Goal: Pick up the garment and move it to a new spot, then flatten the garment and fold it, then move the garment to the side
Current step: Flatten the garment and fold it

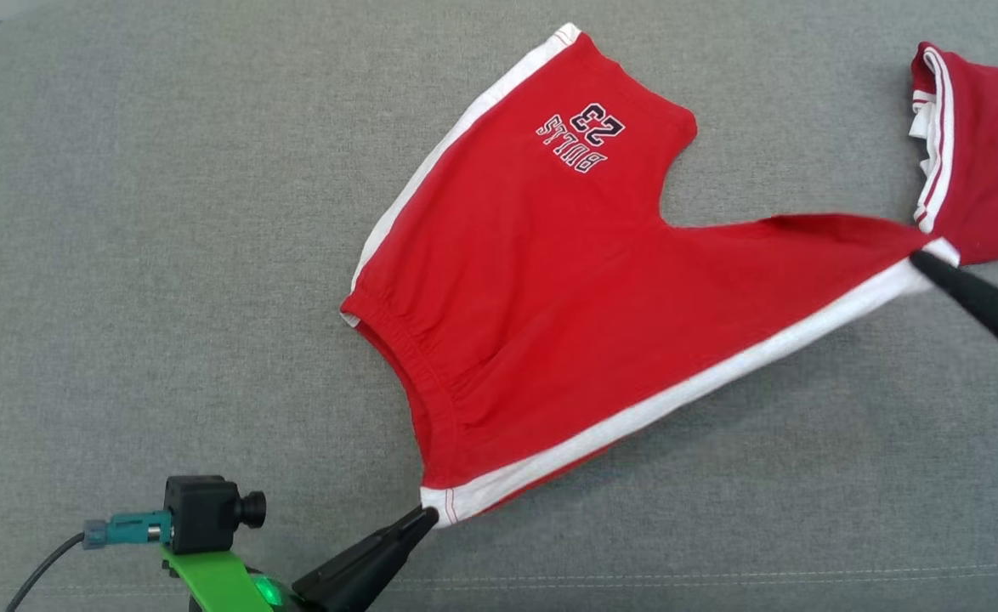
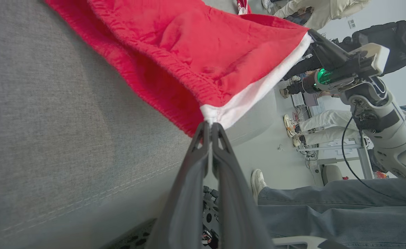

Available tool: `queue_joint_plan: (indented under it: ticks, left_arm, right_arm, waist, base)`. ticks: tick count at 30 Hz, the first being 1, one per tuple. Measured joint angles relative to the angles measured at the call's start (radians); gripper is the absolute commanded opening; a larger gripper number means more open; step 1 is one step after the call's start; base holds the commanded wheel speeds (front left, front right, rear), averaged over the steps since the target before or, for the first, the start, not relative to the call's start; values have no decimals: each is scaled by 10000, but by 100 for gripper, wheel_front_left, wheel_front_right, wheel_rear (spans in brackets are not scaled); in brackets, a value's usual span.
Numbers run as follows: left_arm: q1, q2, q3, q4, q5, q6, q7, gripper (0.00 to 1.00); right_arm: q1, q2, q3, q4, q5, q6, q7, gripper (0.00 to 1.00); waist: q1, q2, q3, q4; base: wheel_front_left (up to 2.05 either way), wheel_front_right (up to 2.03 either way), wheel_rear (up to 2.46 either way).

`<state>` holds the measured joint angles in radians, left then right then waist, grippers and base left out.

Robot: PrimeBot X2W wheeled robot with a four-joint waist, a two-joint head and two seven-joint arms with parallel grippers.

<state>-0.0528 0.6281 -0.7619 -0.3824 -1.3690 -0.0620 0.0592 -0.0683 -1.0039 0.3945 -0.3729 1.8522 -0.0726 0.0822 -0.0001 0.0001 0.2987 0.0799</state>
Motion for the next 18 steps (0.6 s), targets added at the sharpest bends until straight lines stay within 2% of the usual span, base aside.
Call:
queue_joint_plan:
  ticks: [4,10,18]
  left_arm:
    - [-200,-173,213,-226,-290,71,8,0]
    - [-1349,-180,639,-305,-474,337,316,0]
    - [-2692,-399,763,-249,-708,541,999,0]
  right_arm:
    - [-1046,-46,-523,-249,157,-192,-19,0]
    - [-2281,-209,-527,-207,336,-508,456,0]
    - [-3847,-616,-456,123,184,-608,959,0]
  waist:
    - [0,0,451,77]
    - [0,-1,1206,286]
    - [0,0,2076,817]
  base:
    - [0,0,0]
    - [0,0,0]
    - [0,0,0]
